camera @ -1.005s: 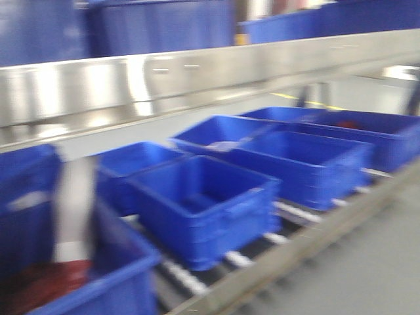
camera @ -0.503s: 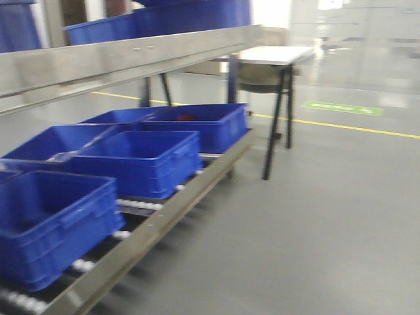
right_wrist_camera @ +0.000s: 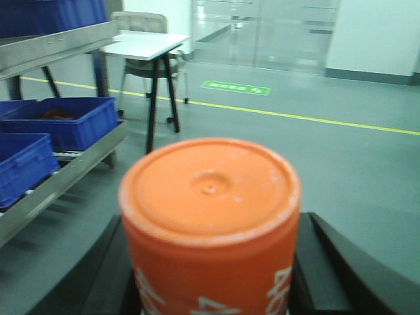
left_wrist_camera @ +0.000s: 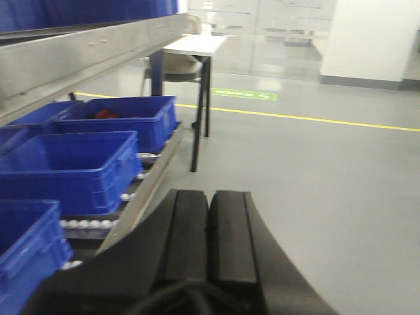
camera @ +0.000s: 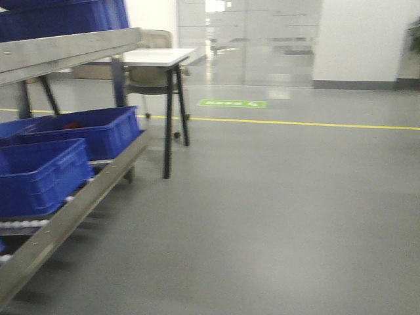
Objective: Grab orange capacitor from left shelf to right conveyor
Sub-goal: 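Drive the base across the floor carrying the cylinder in the right gripper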
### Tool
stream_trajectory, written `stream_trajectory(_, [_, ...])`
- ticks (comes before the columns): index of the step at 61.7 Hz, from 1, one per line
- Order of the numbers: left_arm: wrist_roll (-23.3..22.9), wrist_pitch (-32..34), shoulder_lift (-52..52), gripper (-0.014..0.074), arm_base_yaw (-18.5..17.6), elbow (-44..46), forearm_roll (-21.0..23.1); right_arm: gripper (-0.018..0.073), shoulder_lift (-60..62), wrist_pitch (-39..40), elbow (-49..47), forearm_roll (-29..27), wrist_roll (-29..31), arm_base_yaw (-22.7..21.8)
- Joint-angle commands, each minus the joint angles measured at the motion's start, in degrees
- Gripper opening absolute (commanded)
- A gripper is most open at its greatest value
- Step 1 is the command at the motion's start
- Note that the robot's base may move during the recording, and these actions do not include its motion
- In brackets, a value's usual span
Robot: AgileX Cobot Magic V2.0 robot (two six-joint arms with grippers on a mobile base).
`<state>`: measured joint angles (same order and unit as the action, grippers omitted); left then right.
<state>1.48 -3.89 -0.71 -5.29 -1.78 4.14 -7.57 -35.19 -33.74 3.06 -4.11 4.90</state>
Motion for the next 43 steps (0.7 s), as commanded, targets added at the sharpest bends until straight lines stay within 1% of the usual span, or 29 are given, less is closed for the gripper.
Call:
stream_trajectory(1, [-0.1,5.1,-0.7,-0.0127,0.0,0.2,0.1,0.0066,-0.8,5.0,-1.3,0.5,0.1,0.0])
stream_trajectory(43, [-0.1,5.1,-0.7,-0.0127,0.0,0.2,0.1,0.0066,-0.8,5.0,-1.3,0.5,0.1,0.0])
